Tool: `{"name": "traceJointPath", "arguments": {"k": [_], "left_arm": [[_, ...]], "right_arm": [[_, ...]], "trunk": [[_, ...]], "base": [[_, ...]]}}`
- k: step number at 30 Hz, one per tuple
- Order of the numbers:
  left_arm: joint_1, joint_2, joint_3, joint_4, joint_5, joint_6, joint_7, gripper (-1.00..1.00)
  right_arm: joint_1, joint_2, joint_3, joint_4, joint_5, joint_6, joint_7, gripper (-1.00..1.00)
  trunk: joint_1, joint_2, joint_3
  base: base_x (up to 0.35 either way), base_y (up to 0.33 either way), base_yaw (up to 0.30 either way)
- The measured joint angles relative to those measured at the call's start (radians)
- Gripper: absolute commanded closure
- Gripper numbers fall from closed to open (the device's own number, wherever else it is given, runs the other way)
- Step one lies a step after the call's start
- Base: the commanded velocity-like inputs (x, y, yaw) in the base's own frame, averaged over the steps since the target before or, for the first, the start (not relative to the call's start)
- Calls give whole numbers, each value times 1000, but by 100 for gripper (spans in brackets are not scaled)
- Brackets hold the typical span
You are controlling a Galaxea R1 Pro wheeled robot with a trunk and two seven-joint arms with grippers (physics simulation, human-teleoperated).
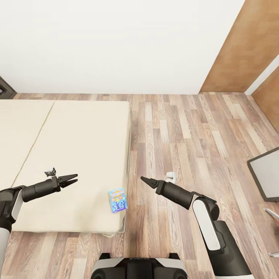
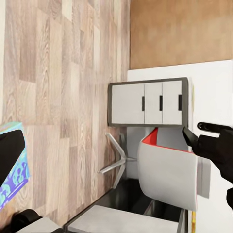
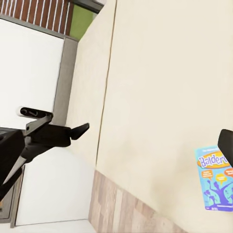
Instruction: Put all the toys in the child's room - the three board games (two on the bed and one on the table), the two jigsaw puzzles on the table, and the tennis ball on the table - inside the toy box on the table in the child's room.
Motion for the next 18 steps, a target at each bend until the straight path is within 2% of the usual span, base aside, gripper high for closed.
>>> {"name": "traceJointPath", "arguments": {"k": [8, 14, 18], "left_arm": [[0, 10, 5, 0, -2, 0, -35, -100], [0, 11, 5, 0, -4, 0, -41, -100], [0, 12, 5, 0, -4, 0, -41, -100]], "right_arm": [[4, 1, 1, 0, 0, -1, 0, -100], [5, 2, 1, 0, 0, -3, 0, -100], [5, 1, 1, 0, 1, -31, 1, -100]], "trunk": [[0, 0, 13], [0, 0, 23], [0, 0, 30]], "base": [[0, 0, 0], [0, 0, 0], [0, 0, 0]]}}
